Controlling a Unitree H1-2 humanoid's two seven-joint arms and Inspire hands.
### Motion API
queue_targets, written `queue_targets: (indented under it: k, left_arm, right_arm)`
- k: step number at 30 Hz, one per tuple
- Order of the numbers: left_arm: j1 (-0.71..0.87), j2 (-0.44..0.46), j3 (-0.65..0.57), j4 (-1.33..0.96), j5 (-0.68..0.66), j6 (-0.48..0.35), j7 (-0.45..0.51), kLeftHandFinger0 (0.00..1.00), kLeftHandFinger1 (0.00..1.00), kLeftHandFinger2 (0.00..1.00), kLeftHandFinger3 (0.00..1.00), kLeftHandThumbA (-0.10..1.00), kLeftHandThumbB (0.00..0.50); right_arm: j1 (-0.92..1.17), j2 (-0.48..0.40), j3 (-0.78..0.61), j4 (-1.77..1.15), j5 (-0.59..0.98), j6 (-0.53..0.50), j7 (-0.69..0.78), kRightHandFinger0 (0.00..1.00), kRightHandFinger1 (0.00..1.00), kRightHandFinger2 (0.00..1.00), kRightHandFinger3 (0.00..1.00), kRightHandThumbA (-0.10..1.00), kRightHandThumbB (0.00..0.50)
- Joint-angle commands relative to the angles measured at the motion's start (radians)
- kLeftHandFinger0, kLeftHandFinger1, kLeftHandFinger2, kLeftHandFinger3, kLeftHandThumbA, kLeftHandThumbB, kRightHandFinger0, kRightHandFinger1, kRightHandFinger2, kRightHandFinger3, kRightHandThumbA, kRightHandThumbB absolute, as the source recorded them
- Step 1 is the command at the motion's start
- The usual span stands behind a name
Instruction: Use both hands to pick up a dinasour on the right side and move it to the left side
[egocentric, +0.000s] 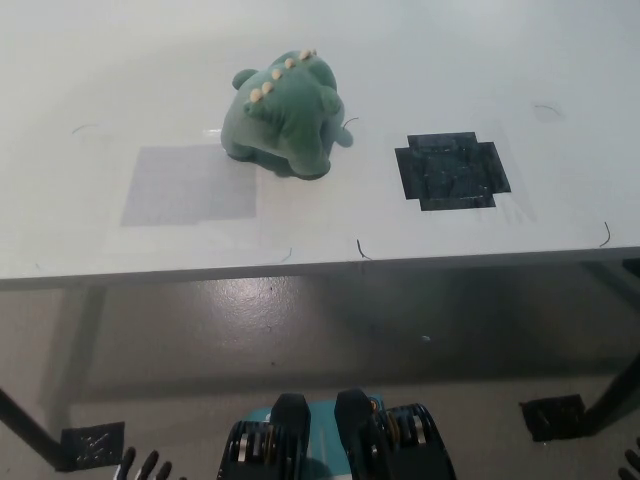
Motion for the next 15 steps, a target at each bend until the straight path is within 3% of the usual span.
queue_targets:
  k: [1, 15]
  left_arm:
    - [0.017, -0.016, 0.028, -0.128, -0.355, 0.162, -0.076, 1.00, 1.00, 1.00, 1.00, 0.94, 0.361]
    - [0.001, -0.014, 0.057, -0.137, -0.373, 0.197, -0.092, 1.00, 1.00, 1.00, 1.00, 0.94, 0.358]
  right_arm:
    - [-0.010, -0.025, -0.054, -0.091, 0.294, 0.162, -0.022, 1.00, 1.00, 1.00, 1.00, 0.87, 0.292]
    - [-0.024, 0.007, -0.065, -0.089, 0.278, 0.181, -0.012, 1.00, 1.00, 1.00, 1.00, 0.86, 0.299]
